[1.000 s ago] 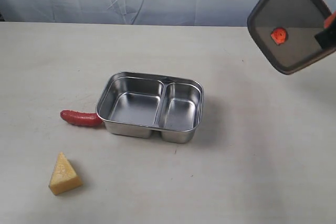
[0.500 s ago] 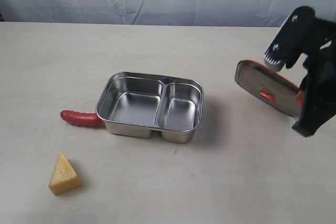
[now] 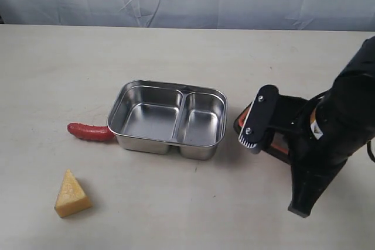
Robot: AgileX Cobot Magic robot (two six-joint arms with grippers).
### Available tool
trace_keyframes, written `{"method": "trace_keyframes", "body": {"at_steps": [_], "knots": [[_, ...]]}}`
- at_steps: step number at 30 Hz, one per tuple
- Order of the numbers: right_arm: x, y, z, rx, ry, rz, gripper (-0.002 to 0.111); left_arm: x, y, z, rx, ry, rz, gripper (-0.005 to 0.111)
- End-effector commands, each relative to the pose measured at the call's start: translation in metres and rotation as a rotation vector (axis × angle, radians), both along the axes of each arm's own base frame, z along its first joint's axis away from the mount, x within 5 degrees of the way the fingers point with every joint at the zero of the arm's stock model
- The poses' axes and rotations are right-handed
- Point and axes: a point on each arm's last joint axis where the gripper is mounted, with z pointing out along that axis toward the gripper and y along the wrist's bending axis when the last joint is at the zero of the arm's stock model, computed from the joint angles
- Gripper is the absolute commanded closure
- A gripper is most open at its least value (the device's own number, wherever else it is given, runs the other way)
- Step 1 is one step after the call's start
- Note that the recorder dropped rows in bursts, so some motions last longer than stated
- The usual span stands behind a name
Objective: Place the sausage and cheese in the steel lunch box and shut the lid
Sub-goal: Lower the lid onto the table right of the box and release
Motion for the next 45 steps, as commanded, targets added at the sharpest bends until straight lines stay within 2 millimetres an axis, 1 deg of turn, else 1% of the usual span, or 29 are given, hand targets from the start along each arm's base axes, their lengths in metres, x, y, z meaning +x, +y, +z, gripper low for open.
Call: {"method": "trace_keyframes", "body": {"at_steps": [1,8,11,12,14,18,20,22,24,29,32,35,38,39,41,42,43,44,45], "knots": [[-0.002,0.01,-0.018,-0.047,0.048,0.028,0.109,0.0,0.0,0.001,-0.002,-0.02,0.004,0.107],[-0.002,0.017,-0.042,-0.122,0.121,0.039,0.109,0.0,0.0,0.001,-0.002,-0.02,0.004,0.107],[-0.002,0.018,-0.049,-0.145,0.142,0.037,0.109,0.0,0.0,0.001,-0.002,-0.02,0.004,0.107],[-0.002,0.018,-0.05,-0.147,0.147,0.035,0.107,0.0,0.0,0.001,-0.002,-0.02,0.004,0.107],[-0.002,0.019,-0.053,-0.149,0.161,0.027,0.098,0.0,0.0,0.001,-0.002,-0.02,0.004,0.107],[-0.003,0.019,-0.053,-0.149,0.167,0.023,0.071,0.0,0.0,0.001,-0.002,-0.02,0.004,0.107],[-0.003,0.018,-0.053,-0.155,0.171,0.019,0.061,0.0,0.0,0.001,-0.002,-0.02,0.004,0.107],[-0.003,0.018,-0.052,-0.161,0.173,0.009,0.056,0.0,0.0,0.001,-0.002,-0.02,0.004,0.107],[-0.003,0.017,-0.052,-0.165,0.17,-0.019,0.055,0.0,0.0,0.001,-0.002,-0.02,0.004,0.107],[-0.004,0.015,-0.052,-0.181,0.181,-0.056,0.055,0.0,0.0,0.001,-0.002,-0.02,0.004,0.107],[-0.005,0.013,-0.048,-0.187,0.164,-0.112,0.055,0.0,0.001,0.001,0.015,-0.022,0.005,0.107],[-0.004,0.012,-0.039,-0.136,0.116,-0.169,0.055,0.0,0.001,0.001,0.017,-0.022,0.005,0.107],[-0.004,0.011,-0.023,-0.047,0.056,-0.199,0.057,0.0,0.001,0.001,0.017,-0.022,0.005,0.107],[-0.005,0.011,-0.017,-0.015,0.038,-0.212,0.062,0.0,0.001,0.001,0.017,-0.022,0.005,0.107],[-0.006,0.01,-0.005,0.056,-0.001,-0.23,0.077,0.0,0.001,0.001,0.017,-0.022,0.005,0.107],[-0.007,0.009,0.002,0.101,-0.024,-0.247,0.09,0.0,0.001,0.001,0.017,-0.022,0.005,0.107],[-0.009,0.008,0.009,0.139,-0.04,-0.258,0.099,0.0,0.001,0.001,0.017,-0.022,0.005,0.107],[-0.011,0.007,0.021,0.236,-0.07,-0.3,0.108,0.0,0.001,0.001,0.017,-0.022,0.005,0.107],[-0.012,0.007,0.026,0.277,-0.08,-0.32,0.108,0.0,0.001,0.001,0.067,-0.026,0.002,0.107]]}}
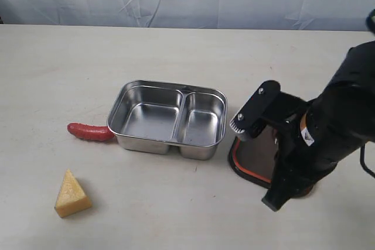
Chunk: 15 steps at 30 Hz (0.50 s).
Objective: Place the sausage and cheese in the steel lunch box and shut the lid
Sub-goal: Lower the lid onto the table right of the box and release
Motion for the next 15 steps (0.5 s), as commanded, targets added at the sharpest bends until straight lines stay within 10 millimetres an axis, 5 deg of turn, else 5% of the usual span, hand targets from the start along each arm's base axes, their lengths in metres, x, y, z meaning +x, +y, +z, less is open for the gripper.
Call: {"method": "trace_keyframes", "body": {"at_steps": [1,7,11,15], "knots": [[-0.007,-0.002,0.031,0.238,-0.091,-0.111,0.108,0.0,0.003,0.001,0.182,-0.04,-0.005,0.107],[-0.019,-0.004,0.052,0.418,-0.07,-0.169,0.108,0.002,0.009,0.008,0.55,-0.122,0.005,0.107],[-0.024,-0.004,0.066,0.544,-0.089,-0.183,0.108,0.001,-0.002,0.033,-0.045,-0.372,-0.016,0.107],[-0.023,-0.003,0.067,0.571,-0.096,-0.184,0.108,-0.003,0.004,0.051,-0.407,-0.551,0.022,0.107]]}}
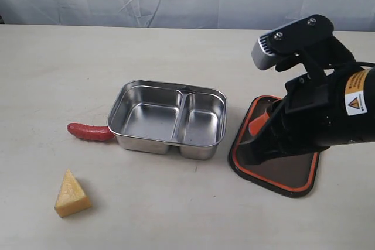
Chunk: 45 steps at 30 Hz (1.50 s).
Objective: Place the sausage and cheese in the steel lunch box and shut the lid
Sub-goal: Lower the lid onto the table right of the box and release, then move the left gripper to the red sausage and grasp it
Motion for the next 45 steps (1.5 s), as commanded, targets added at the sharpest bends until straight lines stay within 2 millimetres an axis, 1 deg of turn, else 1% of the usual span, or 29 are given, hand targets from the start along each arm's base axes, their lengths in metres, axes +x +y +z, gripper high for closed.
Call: {"method": "trace_keyframes", "body": {"at_steps": [1,2,3,4,5,7,8,9,10,12,14,16,17,19,22,25,27,32,36,37,39,44,45], "knots": [[0.0,0.001,0.003,0.03,-0.009,-0.004,0.108,-0.005,0.007,0.016,-0.365,-0.172,-0.026,0.107],[0.0,0.001,0.003,0.03,-0.009,-0.004,0.108,-0.004,0.006,0.015,-0.42,-0.148,-0.049,0.107],[0.0,0.001,0.003,0.035,-0.01,-0.005,0.108,-0.004,0.005,0.019,-0.417,-0.12,-0.064,0.107],[0.0,0.001,0.003,0.035,-0.013,-0.005,0.108,-0.004,0.003,0.028,-0.388,-0.09,-0.077,0.107],[0.0,0.001,0.003,0.039,-0.016,-0.005,0.108,-0.001,0.0,0.035,-0.3,-0.023,-0.077,0.107],[0.0,0.001,0.003,0.038,-0.021,-0.004,0.108,0.003,-0.002,0.054,-0.179,0.024,-0.073,0.107],[0.0,0.001,0.004,0.04,-0.022,-0.004,0.108,0.011,-0.004,0.066,-0.107,0.056,-0.067,0.107],[0.001,0.002,0.004,0.044,-0.026,-0.004,0.108,0.023,-0.007,0.078,-0.002,0.099,-0.066,0.107],[0.001,0.002,0.004,0.048,-0.029,-0.004,0.108,0.038,-0.012,0.096,0.11,0.121,-0.07,0.107],[0.002,0.002,0.005,0.05,-0.038,-0.002,0.108,0.066,-0.019,0.107,0.248,0.204,-0.072,0.107],[0.002,0.002,0.005,0.053,-0.041,-0.002,0.108,0.093,-0.026,0.113,0.378,0.296,-0.071,0.107],[0.002,0.002,0.005,0.053,-0.041,-0.002,0.108,0.12,-0.035,0.111,0.51,0.431,-0.073,0.107],[0.002,0.002,0.005,0.052,-0.04,-0.002,0.108,0.129,-0.039,0.111,0.563,0.482,-0.078,0.107],[0.002,0.001,0.004,0.037,-0.049,0.003,0.108,0.147,-0.048,0.102,0.666,0.633,-0.119,0.107],[0.002,0.0,0.004,0.02,-0.057,0.008,0.108,0.164,-0.058,0.084,0.827,0.827,-0.239,0.107],[0.003,-0.001,0.004,0.005,-0.068,0.012,0.108,0.173,-0.065,0.066,1.009,0.924,-0.39,0.107],[0.003,-0.001,0.004,0.002,-0.071,0.014,0.108,0.179,-0.069,0.055,1.089,0.95,-0.456,0.107],[0.003,-0.001,0.004,-0.001,-0.072,0.014,0.108,0.196,-0.075,0.028,1.099,1.022,-0.493,0.107],[0.003,-0.001,0.003,-0.007,-0.067,0.014,0.108,0.207,-0.08,0.011,1.106,1.047,-0.515,0.107],[0.003,-0.002,0.003,-0.009,-0.065,0.014,0.108,0.21,-0.081,0.007,1.108,1.06,-0.521,0.104],[0.002,-0.002,0.003,-0.015,-0.06,0.014,0.108,0.213,-0.082,-0.003,1.114,1.096,-0.536,0.094],[0.002,-0.003,0.002,-0.029,-0.06,0.016,0.108,0.221,-0.085,-0.023,1.14,1.134,-0.562,0.051],[0.003,-0.003,0.002,-0.031,-0.064,0.017,0.108,0.223,-0.084,-0.026,1.173,1.128,-0.569,0.046]]}}
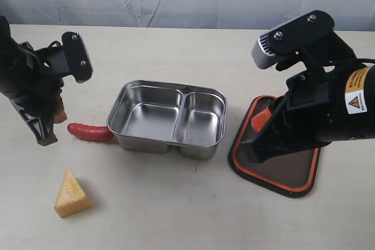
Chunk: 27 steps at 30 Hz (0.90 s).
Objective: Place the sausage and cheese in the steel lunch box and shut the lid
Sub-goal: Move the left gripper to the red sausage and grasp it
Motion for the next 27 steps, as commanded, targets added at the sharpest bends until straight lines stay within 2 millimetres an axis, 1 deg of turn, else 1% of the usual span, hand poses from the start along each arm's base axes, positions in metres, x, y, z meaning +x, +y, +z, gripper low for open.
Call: {"method": "trace_keyframes", "body": {"at_steps": [1,3,5,9,13,16,18,20,25,27], "knots": [[0.0,-0.002,0.001,-0.011,-0.018,0.006,0.108,0.009,-0.002,-0.013,0.051,-0.002,-0.091,0.044],[0.0,-0.002,0.001,-0.016,-0.021,0.007,0.108,0.009,-0.003,-0.018,0.08,0.017,-0.181,0.049],[0.0,-0.002,0.001,-0.017,-0.023,0.008,0.108,0.009,-0.005,-0.023,0.093,0.042,-0.237,0.059],[0.0,-0.002,0.001,-0.019,-0.026,0.009,0.108,0.012,-0.006,-0.031,0.098,0.048,-0.262,0.075],[0.0,-0.003,0.0,-0.025,-0.021,0.008,0.108,0.015,-0.008,-0.027,0.071,0.003,-0.23,0.075],[0.0,-0.004,0.0,-0.036,-0.028,0.011,0.108,0.019,-0.009,-0.024,0.071,-0.052,-0.243,0.074],[0.001,-0.004,0.0,-0.04,-0.034,0.013,0.108,0.021,-0.011,-0.023,0.036,-0.068,-0.222,0.074],[0.001,-0.004,0.0,-0.04,-0.034,0.013,0.108,0.02,-0.013,-0.023,0.007,-0.063,-0.2,0.074],[0.001,-0.004,0.0,-0.043,-0.037,0.014,0.108,0.02,-0.011,-0.023,0.037,-0.066,-0.227,0.074],[0.001,-0.004,0.0,-0.043,-0.037,0.014,0.108,0.02,-0.011,-0.023,0.022,-0.064,-0.193,0.075]]}}
